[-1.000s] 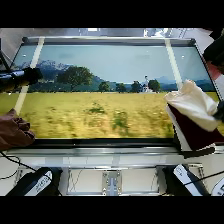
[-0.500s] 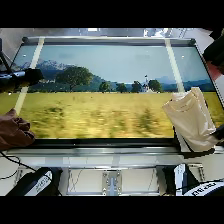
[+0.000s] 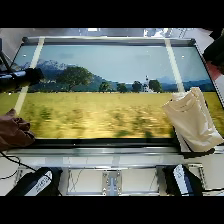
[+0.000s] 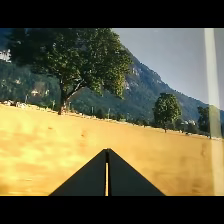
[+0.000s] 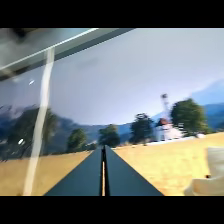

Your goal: Fold the shirts.

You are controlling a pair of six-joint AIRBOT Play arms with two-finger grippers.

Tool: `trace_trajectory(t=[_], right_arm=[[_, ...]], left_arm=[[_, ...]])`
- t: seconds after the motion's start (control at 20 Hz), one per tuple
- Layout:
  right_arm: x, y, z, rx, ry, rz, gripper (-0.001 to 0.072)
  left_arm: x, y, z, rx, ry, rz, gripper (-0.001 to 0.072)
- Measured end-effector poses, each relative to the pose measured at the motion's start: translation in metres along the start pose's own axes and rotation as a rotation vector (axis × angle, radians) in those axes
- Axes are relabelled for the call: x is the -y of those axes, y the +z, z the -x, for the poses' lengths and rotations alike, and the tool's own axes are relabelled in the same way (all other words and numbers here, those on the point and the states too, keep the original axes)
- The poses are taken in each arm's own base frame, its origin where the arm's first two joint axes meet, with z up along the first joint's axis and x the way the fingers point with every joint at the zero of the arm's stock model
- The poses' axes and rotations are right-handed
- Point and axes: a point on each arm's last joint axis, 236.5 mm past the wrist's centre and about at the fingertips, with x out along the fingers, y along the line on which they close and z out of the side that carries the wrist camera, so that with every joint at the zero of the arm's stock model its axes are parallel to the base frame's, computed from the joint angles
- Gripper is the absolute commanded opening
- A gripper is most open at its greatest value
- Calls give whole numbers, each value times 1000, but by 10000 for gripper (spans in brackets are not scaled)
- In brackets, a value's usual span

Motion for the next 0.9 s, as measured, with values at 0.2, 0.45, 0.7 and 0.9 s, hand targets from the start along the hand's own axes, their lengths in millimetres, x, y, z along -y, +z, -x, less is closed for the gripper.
trace_trajectory(t=[0.2,0.45,0.7,0.9], right_arm=[[-56,-46,-89,-230,233,97,13],[-81,-140,-191,-507,294,187,14],[-88,-187,-223,-621,307,206,15],[-96,-198,-225,-657,327,166,15]], left_arm=[[7,0,0,1,-29,23,13],[10,-1,0,-6,-44,34,13],[12,-2,0,-11,-50,42,13],[12,-3,0,-13,-51,45,12]])
